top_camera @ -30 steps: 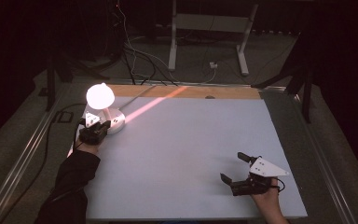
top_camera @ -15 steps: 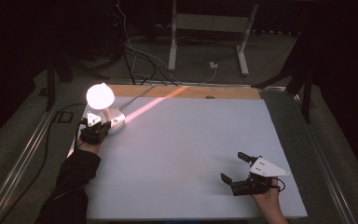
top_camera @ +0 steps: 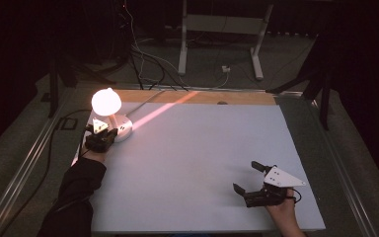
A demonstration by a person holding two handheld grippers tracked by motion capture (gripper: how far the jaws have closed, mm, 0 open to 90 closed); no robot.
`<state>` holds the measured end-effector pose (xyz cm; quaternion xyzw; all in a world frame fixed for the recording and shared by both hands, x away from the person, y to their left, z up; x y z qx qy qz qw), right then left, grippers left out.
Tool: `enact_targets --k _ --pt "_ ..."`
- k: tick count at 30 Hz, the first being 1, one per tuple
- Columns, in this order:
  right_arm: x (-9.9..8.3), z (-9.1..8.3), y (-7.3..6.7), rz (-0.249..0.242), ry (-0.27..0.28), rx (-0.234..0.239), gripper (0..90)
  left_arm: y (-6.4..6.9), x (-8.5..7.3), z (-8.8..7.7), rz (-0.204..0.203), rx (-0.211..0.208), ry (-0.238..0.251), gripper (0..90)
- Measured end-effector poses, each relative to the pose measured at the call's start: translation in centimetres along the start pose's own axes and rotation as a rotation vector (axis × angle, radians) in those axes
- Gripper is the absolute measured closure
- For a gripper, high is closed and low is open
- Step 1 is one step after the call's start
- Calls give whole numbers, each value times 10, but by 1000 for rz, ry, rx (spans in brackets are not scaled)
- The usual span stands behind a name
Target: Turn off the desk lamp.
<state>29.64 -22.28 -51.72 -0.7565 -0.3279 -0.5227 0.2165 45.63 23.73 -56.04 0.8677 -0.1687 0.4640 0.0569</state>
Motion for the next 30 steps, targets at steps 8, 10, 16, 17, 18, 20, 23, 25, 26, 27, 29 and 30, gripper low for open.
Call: enact_targets --k 8,10,16,17,18,20,23,25,26,27,29,30 --pt "0 -1 1 1 2 -2 0 -1 16 -15 -30 -1 57 900" --pt "0 -1 0 1 1 -1 0 -2 16 -17 -32 1 58 900" --pt "0 -1 0 0 1 -1 0 -2 19 -18 -38 -3 71 900" --pt "0 -1 0 0 1 -1 0 -2 18 -17 -36 -1 69 900" --pt "0 -1 0 1 1 -1 0 -2 18 -17 -38 -3 67 900" --pt "0 -1 0 -1 1 0 0 -2 16 -15 -34 -1 62 900" --pt "0 -1 0 0 0 0 0 -2 15 -14 -36 -3 58 900" --pt "0 -1 0 0 0 0 0 -2 14 -13 -36 -3 57 900" --pt "0 -1 0 -2 0 0 0 -2 13 -13 -36 -3 56 900" --pt "0 -1 0 -2 0 0 0 -1 12 -12 -33 -4 52 900" --pt "0 -1 0 -1 -1 1 0 -1 10 -10 -29 -3 43 900" --pt "0 -1 0 -1 -2 0 0 -1 8 -9 -30 -5 38 900"
Point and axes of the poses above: each handheld gripper's, and its own axes: z roughly forward along the jaws, x roughly out of its top, y roughly to its right, the point moved 8 cm from there along z, roughly forward along the jaws
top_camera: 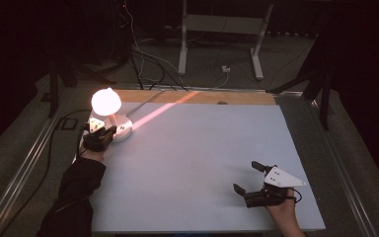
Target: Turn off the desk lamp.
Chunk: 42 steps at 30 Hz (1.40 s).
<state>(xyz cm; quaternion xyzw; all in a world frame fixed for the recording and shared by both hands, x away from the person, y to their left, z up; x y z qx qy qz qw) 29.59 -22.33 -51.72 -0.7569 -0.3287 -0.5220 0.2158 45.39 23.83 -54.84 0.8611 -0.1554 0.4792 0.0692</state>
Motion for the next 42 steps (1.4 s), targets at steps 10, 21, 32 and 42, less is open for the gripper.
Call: enact_targets --k 10,21,32,42 --pt "0 0 0 2 1 2 0 1 -8 6 0 -1 -19 900" --pt "0 0 0 2 -1 2 0 3 -10 8 26 -1 -25 900" --pt "-1 1 -1 1 -6 7 0 3 -9 8 24 -6 -45 900" --pt "0 0 -1 1 -3 6 0 1 13 -10 4 -4 37 900"
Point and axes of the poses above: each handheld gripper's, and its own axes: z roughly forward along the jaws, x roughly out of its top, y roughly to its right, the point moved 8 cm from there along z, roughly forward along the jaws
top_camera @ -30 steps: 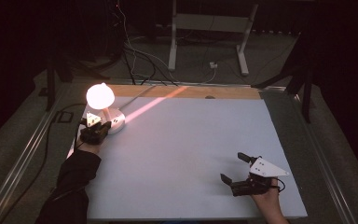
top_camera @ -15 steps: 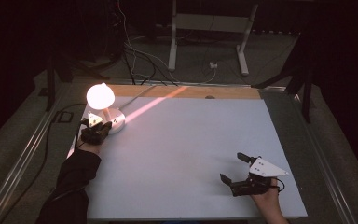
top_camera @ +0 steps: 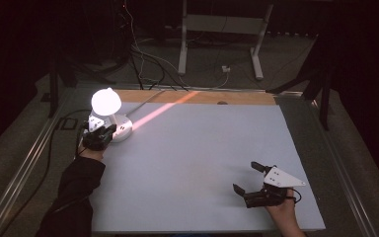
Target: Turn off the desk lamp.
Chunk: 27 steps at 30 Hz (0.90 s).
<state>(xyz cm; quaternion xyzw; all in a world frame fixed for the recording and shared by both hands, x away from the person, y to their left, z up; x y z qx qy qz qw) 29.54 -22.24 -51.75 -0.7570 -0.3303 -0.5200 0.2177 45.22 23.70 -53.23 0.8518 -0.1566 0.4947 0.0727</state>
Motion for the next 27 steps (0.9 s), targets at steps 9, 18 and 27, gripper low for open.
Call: enact_targets --k 9,18,27 --pt "0 0 0 0 0 0 0 -1 1 -1 -4 1 8 900" --pt "0 0 1 3 1 0 0 -2 -6 4 -8 -3 -12 900" --pt "0 1 0 3 -2 0 0 -2 -14 10 -3 -7 -35 900"
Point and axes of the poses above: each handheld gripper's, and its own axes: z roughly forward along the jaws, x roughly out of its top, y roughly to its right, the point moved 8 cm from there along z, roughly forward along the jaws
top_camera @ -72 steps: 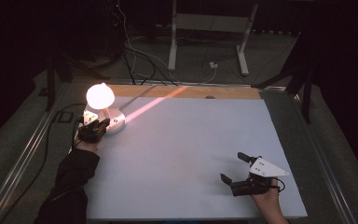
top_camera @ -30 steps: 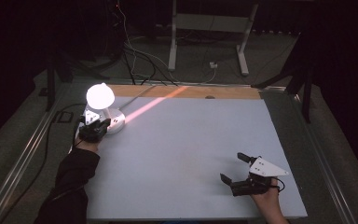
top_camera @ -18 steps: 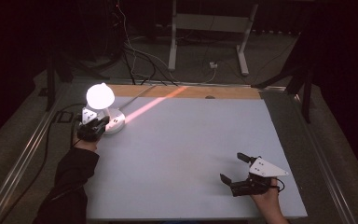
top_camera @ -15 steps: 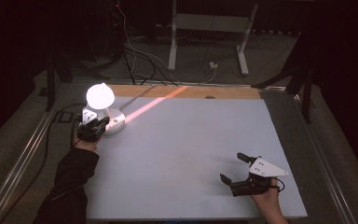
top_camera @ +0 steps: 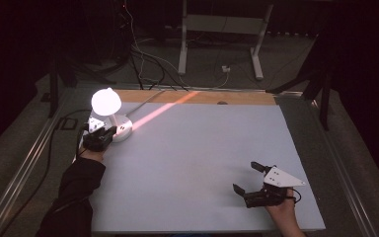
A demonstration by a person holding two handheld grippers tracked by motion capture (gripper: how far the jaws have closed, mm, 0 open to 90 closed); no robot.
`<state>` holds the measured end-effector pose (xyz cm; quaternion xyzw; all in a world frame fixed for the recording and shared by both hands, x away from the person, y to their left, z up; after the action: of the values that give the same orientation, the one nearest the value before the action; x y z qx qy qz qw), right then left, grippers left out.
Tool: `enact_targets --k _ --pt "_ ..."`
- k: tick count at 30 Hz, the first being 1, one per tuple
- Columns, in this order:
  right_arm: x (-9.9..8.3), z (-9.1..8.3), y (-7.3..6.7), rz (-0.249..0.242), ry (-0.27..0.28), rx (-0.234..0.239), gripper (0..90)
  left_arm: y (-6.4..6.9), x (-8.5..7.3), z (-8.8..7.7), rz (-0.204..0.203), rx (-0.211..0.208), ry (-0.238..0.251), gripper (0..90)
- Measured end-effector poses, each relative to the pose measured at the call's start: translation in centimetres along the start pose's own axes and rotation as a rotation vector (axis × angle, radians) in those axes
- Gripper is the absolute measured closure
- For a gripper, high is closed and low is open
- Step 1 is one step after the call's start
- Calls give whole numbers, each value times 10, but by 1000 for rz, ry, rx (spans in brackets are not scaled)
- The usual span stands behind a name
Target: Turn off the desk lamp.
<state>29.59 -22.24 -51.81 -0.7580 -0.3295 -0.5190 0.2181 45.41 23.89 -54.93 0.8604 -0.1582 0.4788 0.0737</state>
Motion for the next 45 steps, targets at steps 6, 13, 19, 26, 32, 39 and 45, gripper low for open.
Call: enact_targets --k 6,13,19,26,32,39,45 --pt "0 0 0 2 0 1 0 1 -4 3 2 -4 -12 900" --pt "0 0 0 4 -2 3 0 2 -7 6 24 2 -31 900" --pt "-1 1 -1 0 -7 7 0 2 -9 8 25 0 -34 900" --pt "-2 1 -1 2 -11 9 0 3 -10 8 19 -3 -34 900" --pt "-1 1 -1 1 -12 10 0 2 -9 6 5 -20 -40 900" --pt "-1 0 0 2 -8 9 0 5 6 -7 -14 -8 -5 900" --pt "-1 -1 0 3 -6 6 0 6 11 -17 -38 5 -9 834"
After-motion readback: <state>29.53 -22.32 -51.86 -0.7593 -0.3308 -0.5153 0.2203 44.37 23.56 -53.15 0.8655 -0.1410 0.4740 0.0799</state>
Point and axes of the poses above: each handheld gripper's, and its own axes: z roughly forward along the jaws, x roughly out of its top, y roughly to its right, the point moved 8 cm from there along z, roughly forward along the jaws
